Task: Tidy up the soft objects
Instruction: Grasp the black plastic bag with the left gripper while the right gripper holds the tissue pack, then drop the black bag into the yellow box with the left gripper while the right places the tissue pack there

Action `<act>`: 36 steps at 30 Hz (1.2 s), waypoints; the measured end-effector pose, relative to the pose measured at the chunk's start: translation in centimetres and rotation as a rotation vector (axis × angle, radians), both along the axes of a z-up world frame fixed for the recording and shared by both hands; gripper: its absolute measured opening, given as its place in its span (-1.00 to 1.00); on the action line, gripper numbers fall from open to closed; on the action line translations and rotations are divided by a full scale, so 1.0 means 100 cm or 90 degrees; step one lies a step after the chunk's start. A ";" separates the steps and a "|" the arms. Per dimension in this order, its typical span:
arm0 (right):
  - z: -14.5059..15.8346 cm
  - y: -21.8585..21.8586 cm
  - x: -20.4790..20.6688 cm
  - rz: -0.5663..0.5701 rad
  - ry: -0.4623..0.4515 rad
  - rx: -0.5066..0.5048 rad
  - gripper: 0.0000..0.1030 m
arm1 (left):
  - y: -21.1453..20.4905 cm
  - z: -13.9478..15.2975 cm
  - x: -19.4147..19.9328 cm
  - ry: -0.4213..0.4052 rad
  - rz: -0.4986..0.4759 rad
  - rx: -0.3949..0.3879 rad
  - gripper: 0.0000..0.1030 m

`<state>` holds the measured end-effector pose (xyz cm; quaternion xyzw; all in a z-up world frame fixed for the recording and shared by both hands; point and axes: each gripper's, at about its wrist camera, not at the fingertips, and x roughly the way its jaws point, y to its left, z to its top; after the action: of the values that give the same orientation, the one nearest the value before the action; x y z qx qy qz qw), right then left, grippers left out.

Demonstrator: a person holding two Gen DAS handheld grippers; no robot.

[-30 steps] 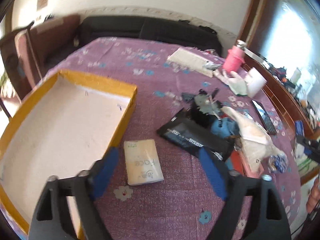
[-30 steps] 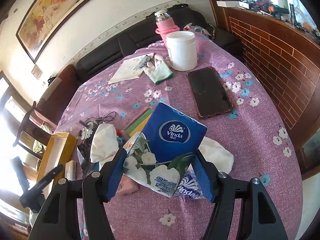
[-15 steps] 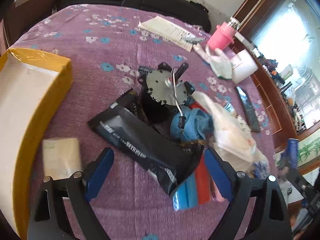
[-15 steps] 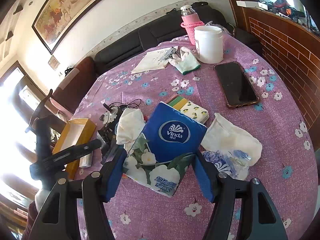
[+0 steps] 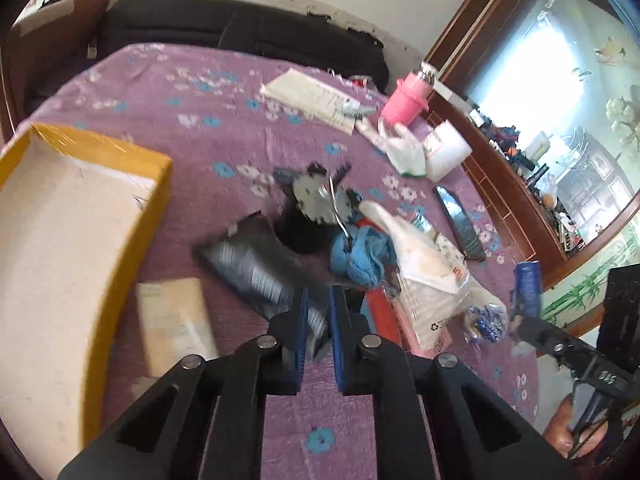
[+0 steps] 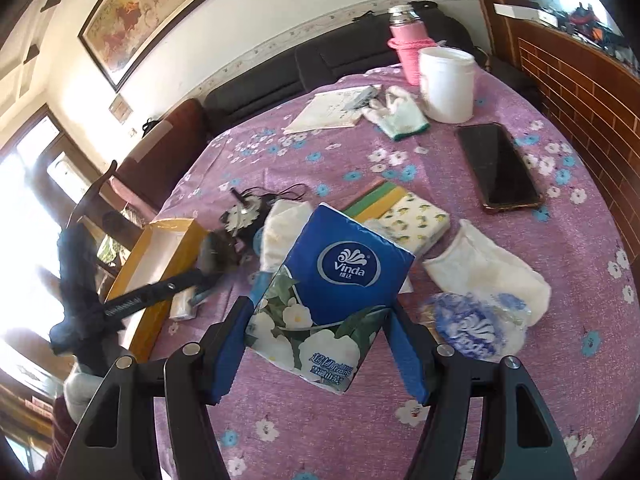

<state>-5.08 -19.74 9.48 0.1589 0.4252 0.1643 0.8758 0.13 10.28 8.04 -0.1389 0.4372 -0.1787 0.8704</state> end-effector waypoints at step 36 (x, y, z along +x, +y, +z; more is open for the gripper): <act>-0.010 0.052 -0.012 0.074 0.002 -0.025 0.37 | 0.017 0.016 0.006 -0.029 0.021 -0.024 -0.63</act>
<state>-6.26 -14.51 8.52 0.1170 0.4379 0.2063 0.8672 0.72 11.94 9.66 -0.1581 0.4116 -0.1756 0.8802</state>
